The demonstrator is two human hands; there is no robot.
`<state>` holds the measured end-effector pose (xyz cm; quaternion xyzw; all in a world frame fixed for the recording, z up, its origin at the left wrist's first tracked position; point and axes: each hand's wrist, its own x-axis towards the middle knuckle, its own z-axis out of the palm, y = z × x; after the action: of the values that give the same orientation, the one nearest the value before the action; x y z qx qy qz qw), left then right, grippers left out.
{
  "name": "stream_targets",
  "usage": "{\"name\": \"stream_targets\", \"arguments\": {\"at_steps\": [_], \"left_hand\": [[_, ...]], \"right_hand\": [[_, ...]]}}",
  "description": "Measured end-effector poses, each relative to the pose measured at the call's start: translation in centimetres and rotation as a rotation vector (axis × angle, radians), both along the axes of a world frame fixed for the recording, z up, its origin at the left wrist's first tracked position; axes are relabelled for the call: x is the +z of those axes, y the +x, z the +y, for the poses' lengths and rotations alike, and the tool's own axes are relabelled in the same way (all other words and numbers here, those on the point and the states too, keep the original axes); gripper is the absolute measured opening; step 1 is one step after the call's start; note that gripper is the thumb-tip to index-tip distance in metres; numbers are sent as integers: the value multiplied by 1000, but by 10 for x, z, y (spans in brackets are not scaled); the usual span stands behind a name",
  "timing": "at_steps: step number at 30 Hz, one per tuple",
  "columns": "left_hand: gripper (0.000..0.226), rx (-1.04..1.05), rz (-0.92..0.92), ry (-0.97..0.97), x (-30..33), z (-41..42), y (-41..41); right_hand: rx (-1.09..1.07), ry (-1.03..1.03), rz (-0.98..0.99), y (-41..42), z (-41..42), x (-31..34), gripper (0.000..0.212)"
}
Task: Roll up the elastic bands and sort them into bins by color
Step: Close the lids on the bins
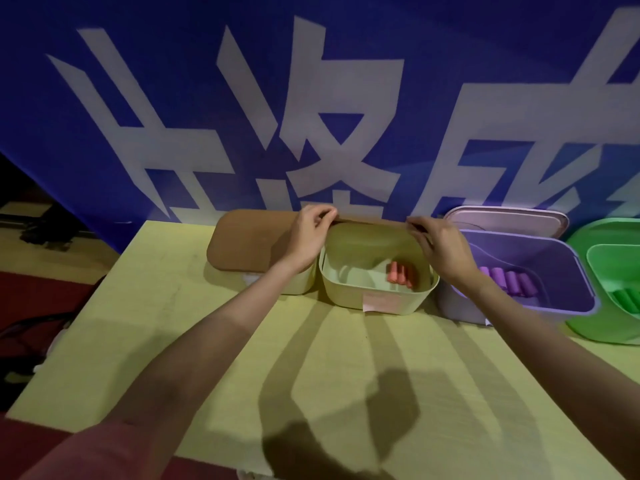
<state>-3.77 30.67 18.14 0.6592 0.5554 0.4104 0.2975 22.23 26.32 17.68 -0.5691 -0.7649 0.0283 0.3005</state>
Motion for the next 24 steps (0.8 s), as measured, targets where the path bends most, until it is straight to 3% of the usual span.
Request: {"name": "stream_targets", "arguments": {"at_steps": [8,11,14,18,22,24], "left_hand": [[8,335,-228,-277,-16,-39,8],[23,429,-358,-377,-13,-47,14],[15,483,-451,-524,-15,-51,17],[12,470,-403,-604,-19,-55,19],[19,460,-336,-599,-22,-58,20],[10,465,-309,-598,-24,-58,18]], "right_hand": [[120,-129,-152,-4,-56,-17,41],[95,-173,-203,1,-62,-23,43],[119,-187,-254,7,-66,-34,47],[140,-186,-301,8,-73,-42,46],[152,-188,-339,7,-66,-46,57],[156,-270,-369,6,-56,-46,66]]}}
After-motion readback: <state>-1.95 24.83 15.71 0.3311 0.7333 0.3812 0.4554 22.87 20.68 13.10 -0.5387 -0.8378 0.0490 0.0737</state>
